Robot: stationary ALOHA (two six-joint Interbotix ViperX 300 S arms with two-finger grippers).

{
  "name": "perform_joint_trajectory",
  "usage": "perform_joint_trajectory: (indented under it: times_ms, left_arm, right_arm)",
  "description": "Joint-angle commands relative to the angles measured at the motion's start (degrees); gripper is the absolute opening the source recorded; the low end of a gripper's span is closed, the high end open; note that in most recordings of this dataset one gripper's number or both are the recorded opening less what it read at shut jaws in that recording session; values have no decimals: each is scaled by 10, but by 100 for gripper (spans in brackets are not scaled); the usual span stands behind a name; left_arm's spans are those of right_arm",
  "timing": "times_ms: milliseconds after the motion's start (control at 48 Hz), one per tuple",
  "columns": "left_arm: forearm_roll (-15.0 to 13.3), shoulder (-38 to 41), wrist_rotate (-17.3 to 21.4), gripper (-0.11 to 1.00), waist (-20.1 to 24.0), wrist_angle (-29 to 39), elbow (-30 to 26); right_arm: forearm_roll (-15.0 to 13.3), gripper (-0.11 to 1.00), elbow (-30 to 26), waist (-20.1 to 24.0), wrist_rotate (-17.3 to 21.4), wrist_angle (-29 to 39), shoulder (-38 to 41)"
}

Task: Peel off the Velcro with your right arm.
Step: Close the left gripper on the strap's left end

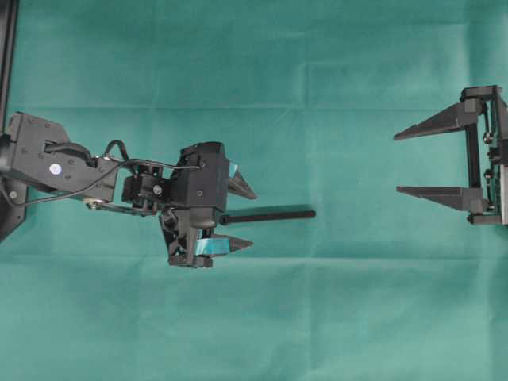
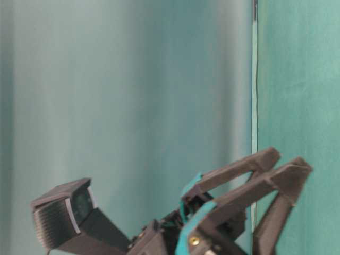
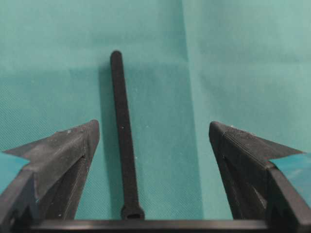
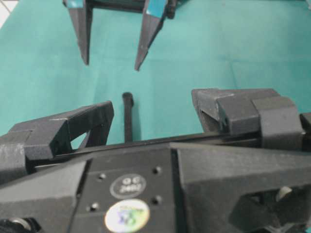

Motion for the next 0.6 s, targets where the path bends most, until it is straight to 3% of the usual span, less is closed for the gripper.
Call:
perform_joint_trajectory:
  times_ms: [0, 271, 583]
  left_arm:
    - [-2, 3, -4, 90, -4, -12, -12]
    - [-2, 61, -28, 90, -2, -55, -11]
    - [-1, 114, -28, 90, 17, -75, -13]
  right_arm:
    - [-1, 90, -11, 0, -1, -4, 6]
    - [0, 90, -11, 0, -3, -4, 8]
    - [0, 90, -10, 0, -2, -4, 8]
